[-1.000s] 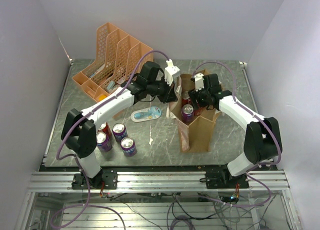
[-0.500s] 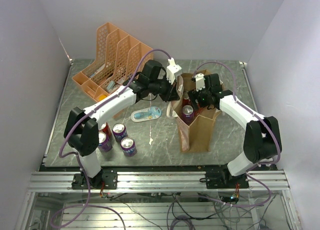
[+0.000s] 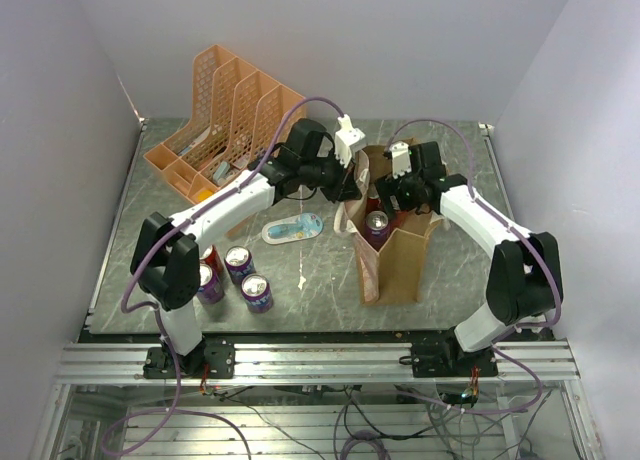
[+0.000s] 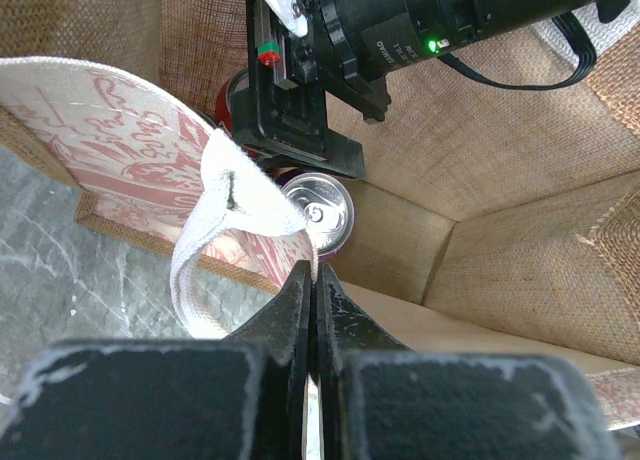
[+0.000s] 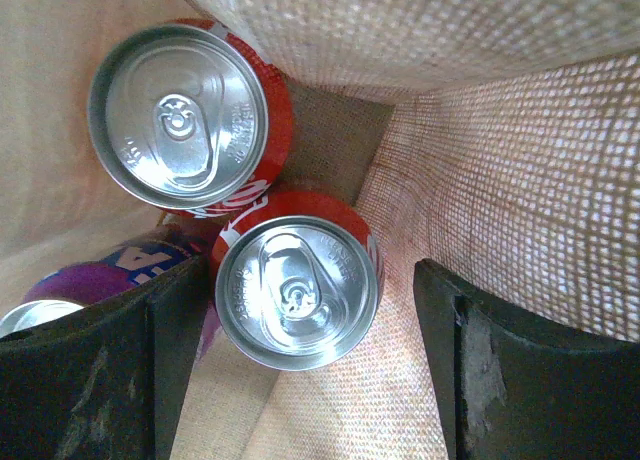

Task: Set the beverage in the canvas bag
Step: Place the drink in the canvas bag.

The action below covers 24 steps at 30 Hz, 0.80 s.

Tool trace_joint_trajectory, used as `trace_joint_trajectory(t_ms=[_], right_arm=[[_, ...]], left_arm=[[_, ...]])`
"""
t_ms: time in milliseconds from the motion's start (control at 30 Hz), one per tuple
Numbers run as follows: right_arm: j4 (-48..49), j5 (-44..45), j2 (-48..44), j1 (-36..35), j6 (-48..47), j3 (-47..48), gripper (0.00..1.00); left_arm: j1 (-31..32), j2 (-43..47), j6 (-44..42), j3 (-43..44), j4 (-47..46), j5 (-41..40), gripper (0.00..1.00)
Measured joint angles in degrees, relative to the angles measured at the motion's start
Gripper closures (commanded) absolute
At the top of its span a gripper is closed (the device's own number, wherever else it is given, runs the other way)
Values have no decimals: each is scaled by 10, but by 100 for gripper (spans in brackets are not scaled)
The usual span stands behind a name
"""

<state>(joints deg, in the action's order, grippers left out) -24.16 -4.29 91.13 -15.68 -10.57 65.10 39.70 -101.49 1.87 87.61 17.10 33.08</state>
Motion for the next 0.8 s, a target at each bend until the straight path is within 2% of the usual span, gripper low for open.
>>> trace_joint_trajectory(t_ms=[433, 800], right_arm=[[-15, -14, -26, 3, -7, 33, 18], [-30, -4, -46, 3, -8, 50, 26]], left_arm=[[4, -8, 15, 1, -17, 7, 93], [8, -10, 26, 1, -28, 7, 93]])
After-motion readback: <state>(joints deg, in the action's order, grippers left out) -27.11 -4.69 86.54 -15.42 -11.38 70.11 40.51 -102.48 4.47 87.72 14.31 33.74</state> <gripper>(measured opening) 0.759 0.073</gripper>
